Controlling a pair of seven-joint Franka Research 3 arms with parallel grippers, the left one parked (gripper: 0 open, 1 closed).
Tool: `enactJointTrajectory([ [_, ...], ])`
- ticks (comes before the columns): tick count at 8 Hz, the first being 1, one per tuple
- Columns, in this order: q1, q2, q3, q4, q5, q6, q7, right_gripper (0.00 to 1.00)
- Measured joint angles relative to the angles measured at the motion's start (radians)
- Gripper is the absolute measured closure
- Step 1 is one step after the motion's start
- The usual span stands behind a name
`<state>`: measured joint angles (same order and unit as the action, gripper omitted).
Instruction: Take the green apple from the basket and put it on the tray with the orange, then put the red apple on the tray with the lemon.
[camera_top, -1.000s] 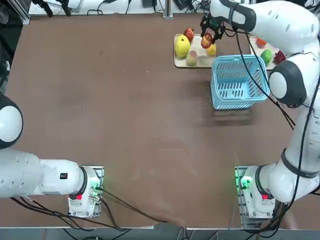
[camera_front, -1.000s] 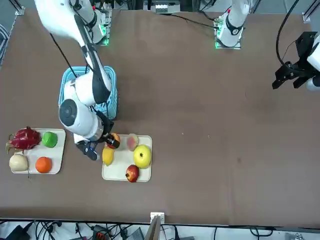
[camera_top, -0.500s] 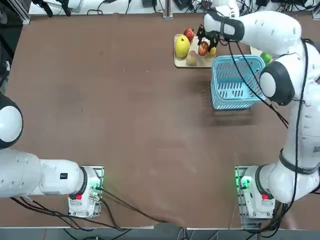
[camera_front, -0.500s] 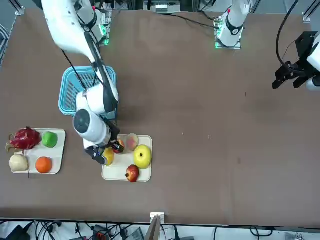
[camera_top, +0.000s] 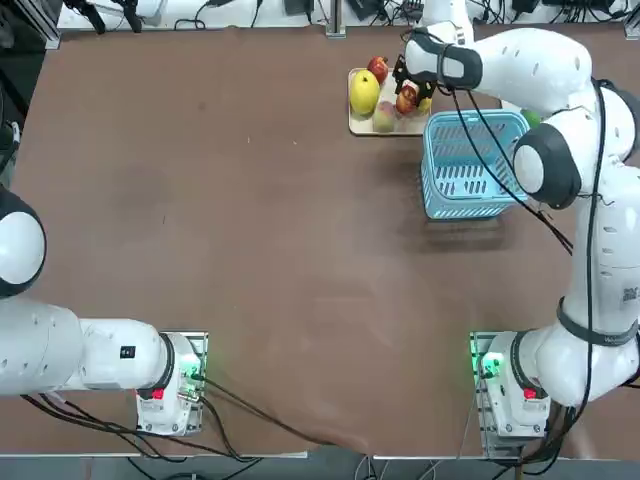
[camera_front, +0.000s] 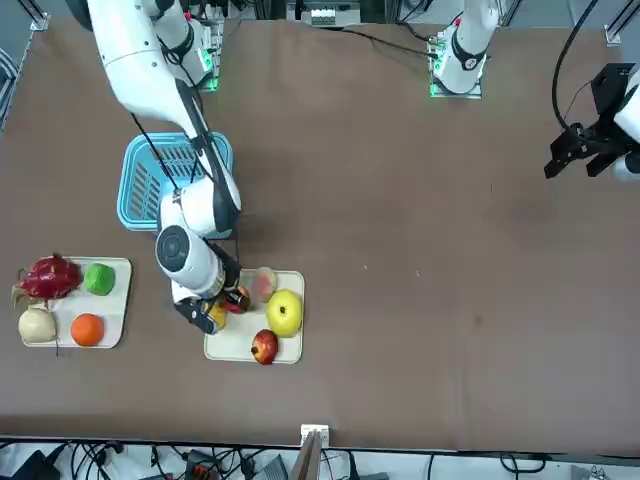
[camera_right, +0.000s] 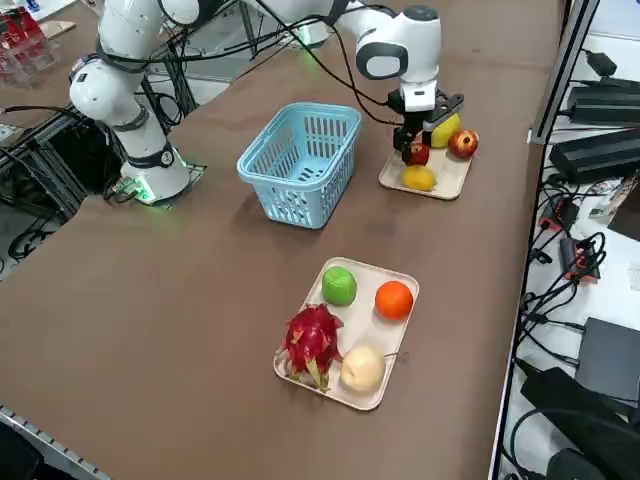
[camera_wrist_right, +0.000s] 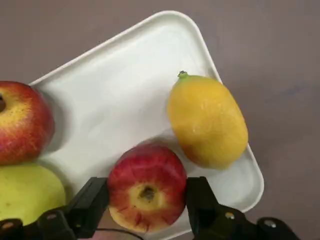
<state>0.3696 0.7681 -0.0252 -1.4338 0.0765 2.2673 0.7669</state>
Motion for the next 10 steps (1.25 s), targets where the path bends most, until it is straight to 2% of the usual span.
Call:
enactJointTrajectory([
  [4,0.012,-0.001,0.0,0.012,-0.035,-0.016,0.0,0.02],
  [6,0.013,-0.002,0.0,0.016,-0.036,-0.057,0.0,0.01],
  [10,0.01,-0.01,-0.003,0.022,-0.035,-0.068,0.0,0.0],
])
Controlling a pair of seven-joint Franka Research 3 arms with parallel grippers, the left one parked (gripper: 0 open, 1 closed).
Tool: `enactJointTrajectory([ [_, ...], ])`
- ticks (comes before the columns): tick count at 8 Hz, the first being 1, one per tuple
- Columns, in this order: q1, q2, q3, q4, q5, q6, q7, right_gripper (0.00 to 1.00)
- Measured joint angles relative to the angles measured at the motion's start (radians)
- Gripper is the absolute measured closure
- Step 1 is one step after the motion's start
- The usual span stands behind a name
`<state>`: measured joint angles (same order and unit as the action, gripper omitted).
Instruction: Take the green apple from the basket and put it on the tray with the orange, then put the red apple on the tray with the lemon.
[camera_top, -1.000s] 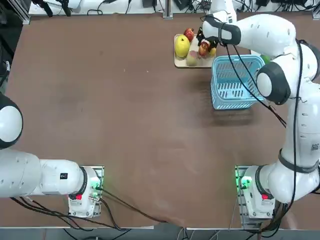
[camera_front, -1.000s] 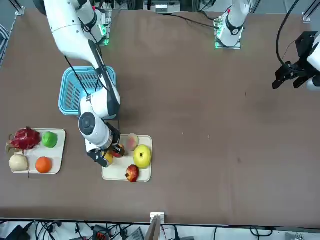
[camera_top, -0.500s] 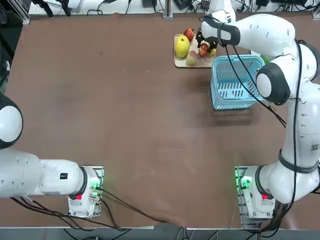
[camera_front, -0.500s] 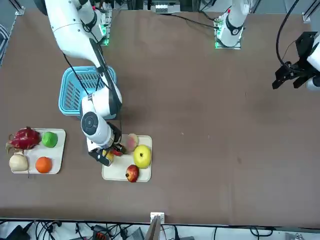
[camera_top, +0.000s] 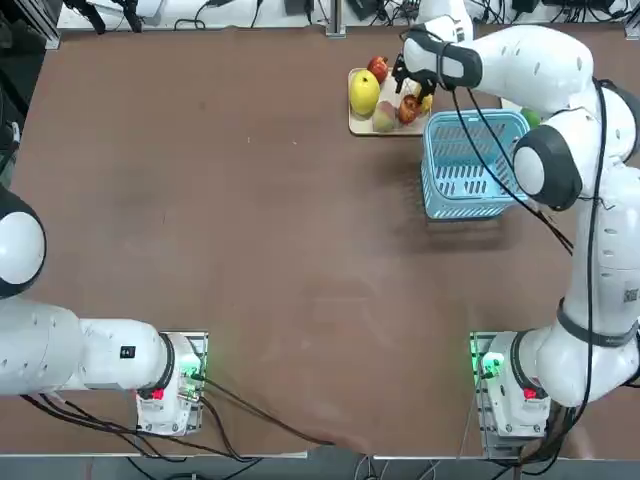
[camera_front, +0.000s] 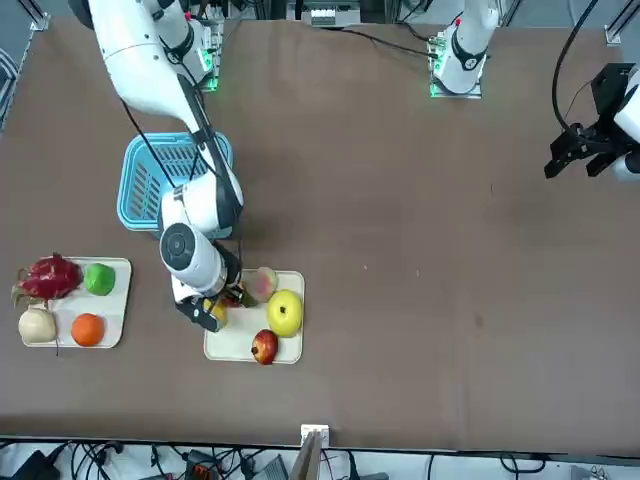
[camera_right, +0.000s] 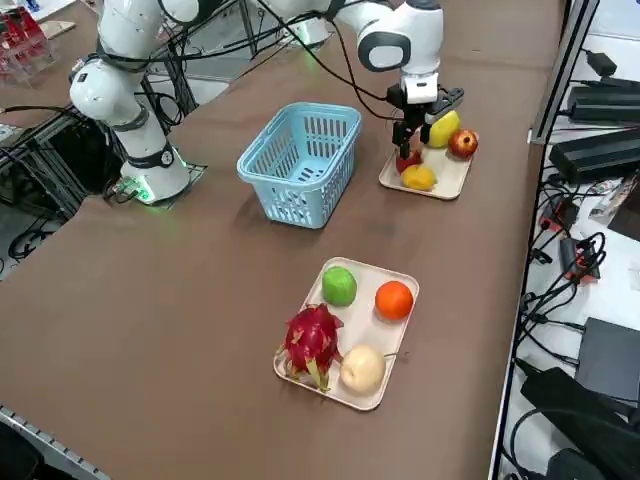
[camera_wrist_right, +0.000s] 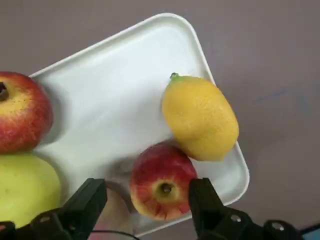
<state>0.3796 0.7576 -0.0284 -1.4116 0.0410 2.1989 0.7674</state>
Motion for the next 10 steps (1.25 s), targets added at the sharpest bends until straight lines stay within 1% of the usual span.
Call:
enactJointTrajectory([
  [2,-0.002,-0.006,-0.004,0.002,0.0,-0.007,0.0,0.0],
  [3,-0.004,-0.022,-0.008,0.008,0.0,-0.037,0.0,0.0],
  [4,-0.013,-0.048,-0.014,0.015,0.0,-0.09,-0.001,0.0],
  [6,-0.059,-0.124,-0.017,0.045,0.0,-0.221,-0.05,0.0],
  [8,-0.121,-0.191,-0.02,0.084,0.0,-0.382,-0.175,0.0],
  [10,-0.201,-0.24,-0.022,0.097,-0.002,-0.472,-0.332,0.0],
])
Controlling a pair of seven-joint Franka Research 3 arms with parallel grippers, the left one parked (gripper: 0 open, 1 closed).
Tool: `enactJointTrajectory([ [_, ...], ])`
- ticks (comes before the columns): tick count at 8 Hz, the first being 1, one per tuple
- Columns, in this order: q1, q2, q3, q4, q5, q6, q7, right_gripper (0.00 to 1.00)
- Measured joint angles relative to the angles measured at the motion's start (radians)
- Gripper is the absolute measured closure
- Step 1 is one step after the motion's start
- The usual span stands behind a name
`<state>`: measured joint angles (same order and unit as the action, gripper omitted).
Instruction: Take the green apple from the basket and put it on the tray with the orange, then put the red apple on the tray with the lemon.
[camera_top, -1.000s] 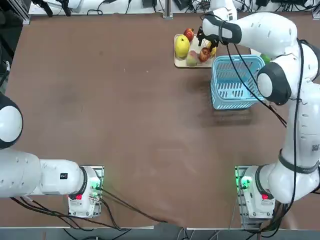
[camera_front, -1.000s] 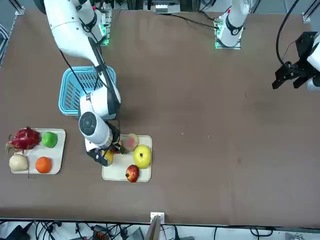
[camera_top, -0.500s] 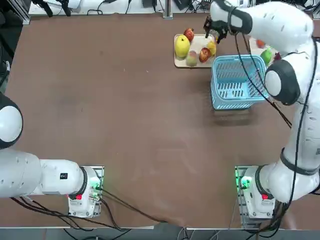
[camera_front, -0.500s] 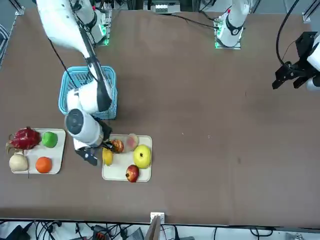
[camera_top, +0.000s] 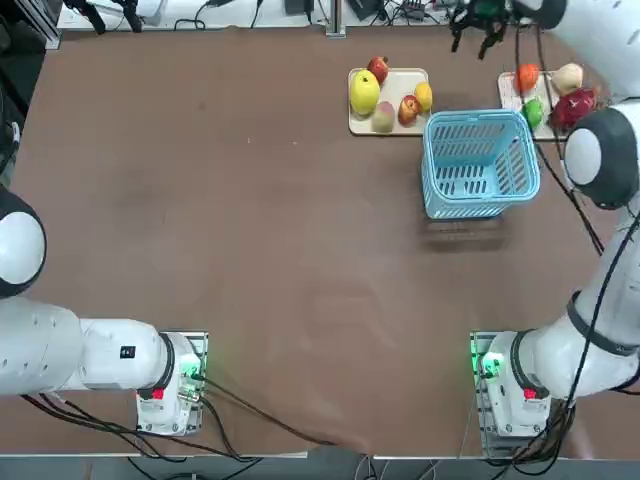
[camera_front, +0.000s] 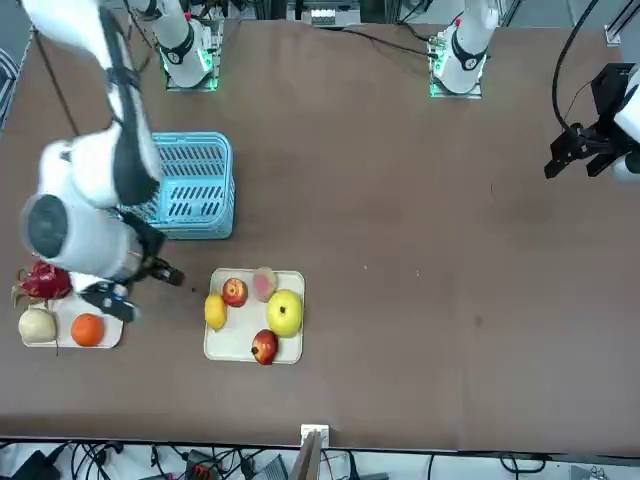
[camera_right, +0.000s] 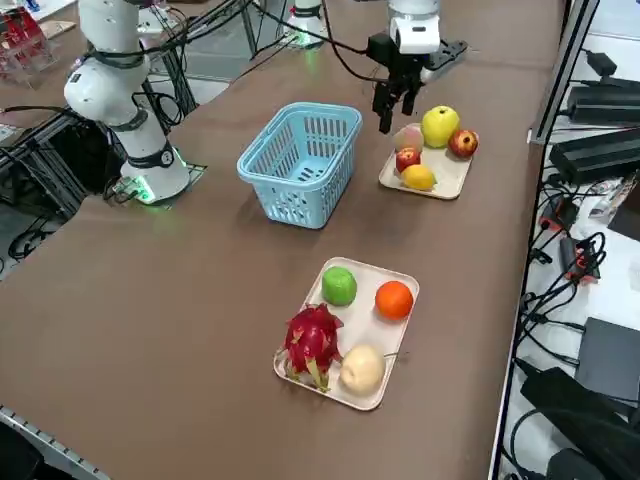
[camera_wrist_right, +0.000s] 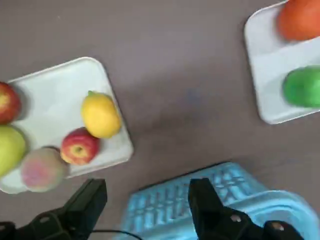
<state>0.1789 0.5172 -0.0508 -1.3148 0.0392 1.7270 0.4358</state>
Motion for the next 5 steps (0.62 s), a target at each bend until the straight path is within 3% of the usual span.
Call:
enactJointTrajectory([
  [5,-0.212,-0.075,-0.002,0.001,-0.002,-0.161,-0.35,0.0],
])
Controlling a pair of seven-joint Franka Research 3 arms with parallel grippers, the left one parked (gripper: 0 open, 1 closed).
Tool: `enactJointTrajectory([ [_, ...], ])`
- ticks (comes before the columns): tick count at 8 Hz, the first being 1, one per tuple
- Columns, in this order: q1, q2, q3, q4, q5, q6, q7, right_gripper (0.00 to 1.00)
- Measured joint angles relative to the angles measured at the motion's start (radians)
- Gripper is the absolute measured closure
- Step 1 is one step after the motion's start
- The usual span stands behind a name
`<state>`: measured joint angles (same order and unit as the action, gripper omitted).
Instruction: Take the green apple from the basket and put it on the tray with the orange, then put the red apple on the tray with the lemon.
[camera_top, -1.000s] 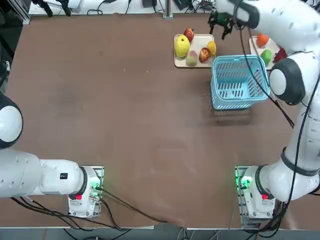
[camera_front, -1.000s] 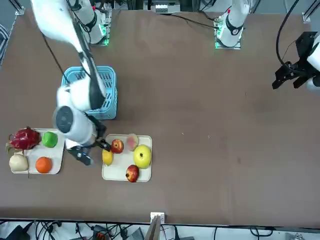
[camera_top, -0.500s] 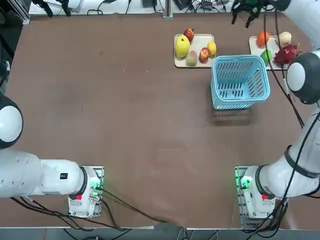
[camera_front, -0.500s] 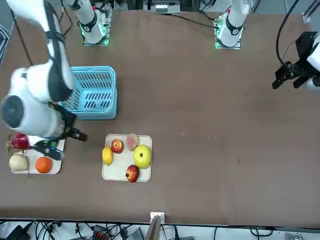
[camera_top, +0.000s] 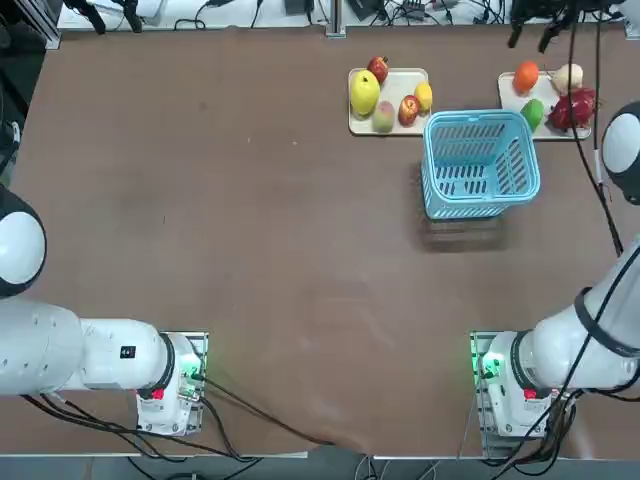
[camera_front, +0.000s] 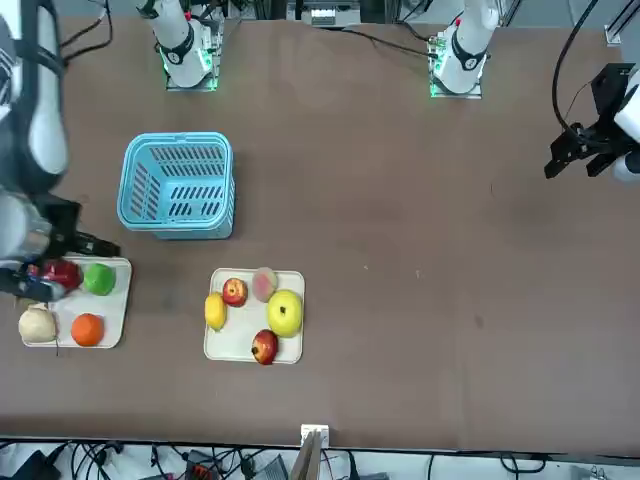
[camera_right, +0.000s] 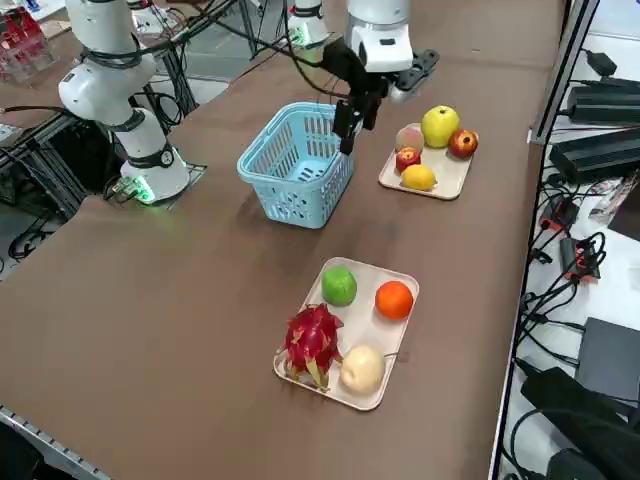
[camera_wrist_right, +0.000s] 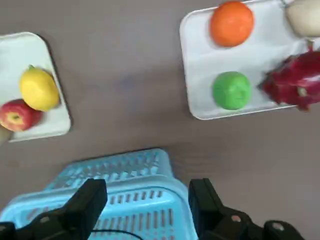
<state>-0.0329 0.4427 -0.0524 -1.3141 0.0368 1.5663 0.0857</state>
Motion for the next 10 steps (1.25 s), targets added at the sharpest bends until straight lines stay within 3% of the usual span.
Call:
enactJointTrajectory([
  [2,-0.066,-0.024,0.0,-0.022,0.002,-0.058,-0.101,0.0],
  [6,-0.068,-0.113,0.018,-0.085,0.032,-0.096,-0.112,0.0],
  [10,-0.069,-0.164,0.021,0.02,0.091,-0.142,-0.065,0.0],
])
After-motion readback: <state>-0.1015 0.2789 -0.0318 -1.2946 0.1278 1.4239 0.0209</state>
